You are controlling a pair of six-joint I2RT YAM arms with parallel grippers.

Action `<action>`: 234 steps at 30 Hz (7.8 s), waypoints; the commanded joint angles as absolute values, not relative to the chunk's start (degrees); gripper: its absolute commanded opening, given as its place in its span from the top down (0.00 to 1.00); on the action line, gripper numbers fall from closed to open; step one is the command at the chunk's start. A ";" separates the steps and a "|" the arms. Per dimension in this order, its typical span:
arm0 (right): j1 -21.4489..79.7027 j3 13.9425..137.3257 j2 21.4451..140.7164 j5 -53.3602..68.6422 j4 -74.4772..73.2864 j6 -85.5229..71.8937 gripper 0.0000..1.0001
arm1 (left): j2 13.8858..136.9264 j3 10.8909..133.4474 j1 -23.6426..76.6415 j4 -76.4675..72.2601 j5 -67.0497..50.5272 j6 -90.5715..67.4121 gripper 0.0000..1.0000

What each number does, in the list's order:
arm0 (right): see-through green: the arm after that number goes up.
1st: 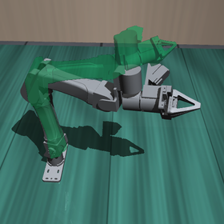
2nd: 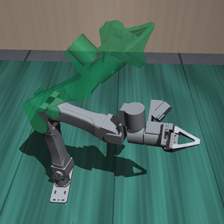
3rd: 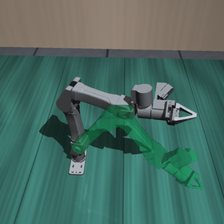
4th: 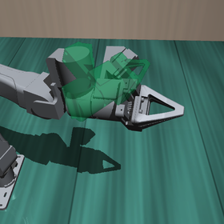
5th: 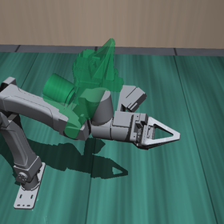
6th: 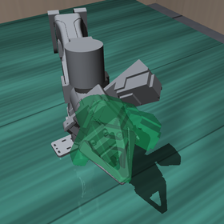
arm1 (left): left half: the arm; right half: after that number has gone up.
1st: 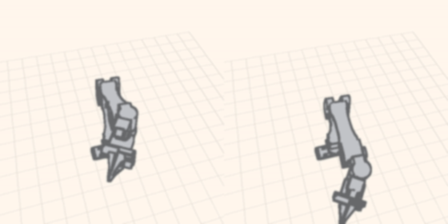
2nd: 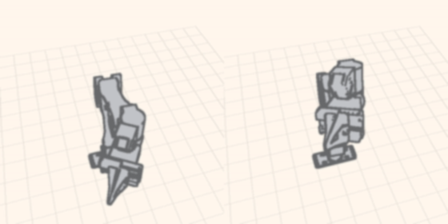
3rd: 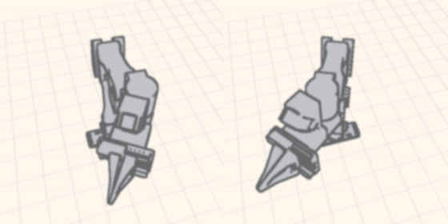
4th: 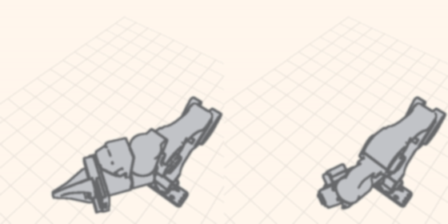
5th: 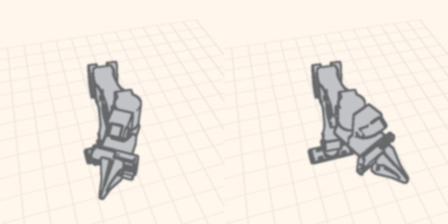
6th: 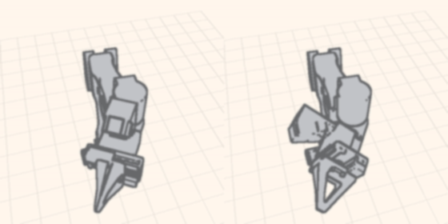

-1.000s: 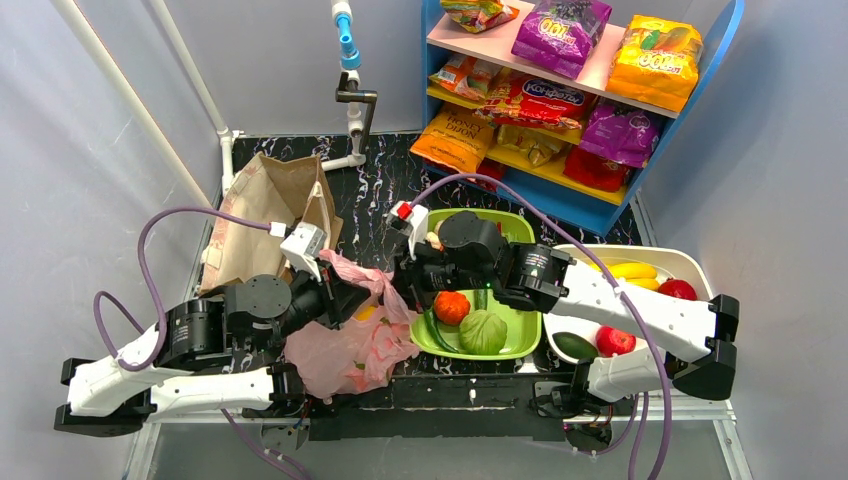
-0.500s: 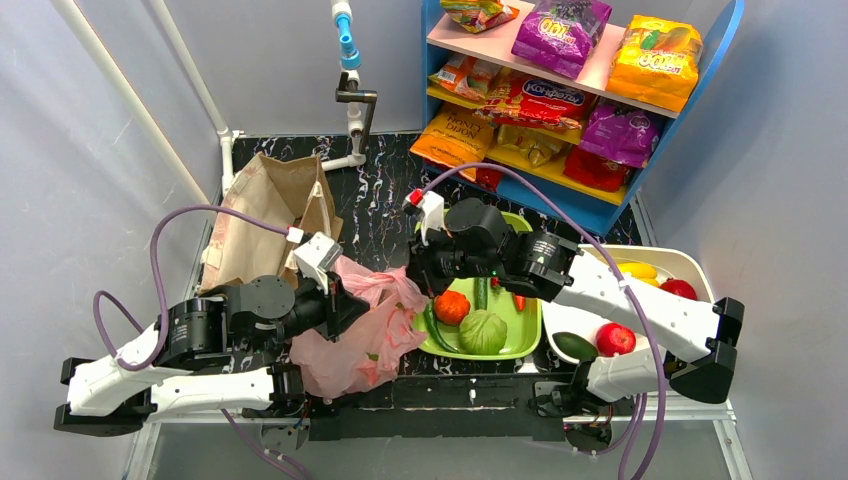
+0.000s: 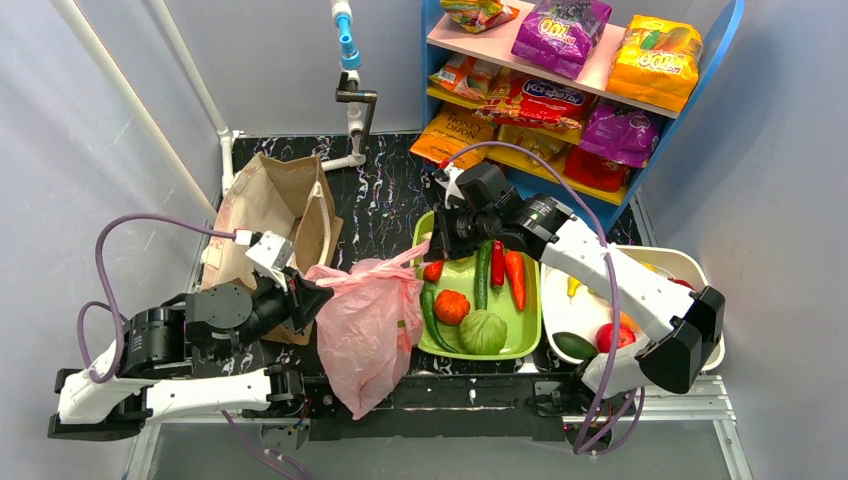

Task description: Place the food into the grocery bag and tie it

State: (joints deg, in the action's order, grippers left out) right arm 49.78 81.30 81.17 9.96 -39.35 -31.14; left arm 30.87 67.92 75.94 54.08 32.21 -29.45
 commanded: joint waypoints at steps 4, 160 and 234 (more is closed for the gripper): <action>40.10 79.25 84.53 3.50 -45.56 -31.22 0.99 | 22.01 65.56 76.11 57.52 41.67 -30.75 1.00; 27.13 95.19 99.95 21.75 -48.50 -46.14 0.99 | 20.06 63.89 53.00 60.85 35.99 -41.40 1.00; 27.48 111.63 92.26 41.43 -34.90 -54.06 0.34 | 42.71 81.08 53.00 65.04 30.68 -28.09 0.02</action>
State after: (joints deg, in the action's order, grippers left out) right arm 28.40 111.15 98.21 36.53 -47.00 -40.16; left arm 39.38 77.49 53.34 63.70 31.94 -34.52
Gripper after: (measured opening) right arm 0.652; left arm 0.981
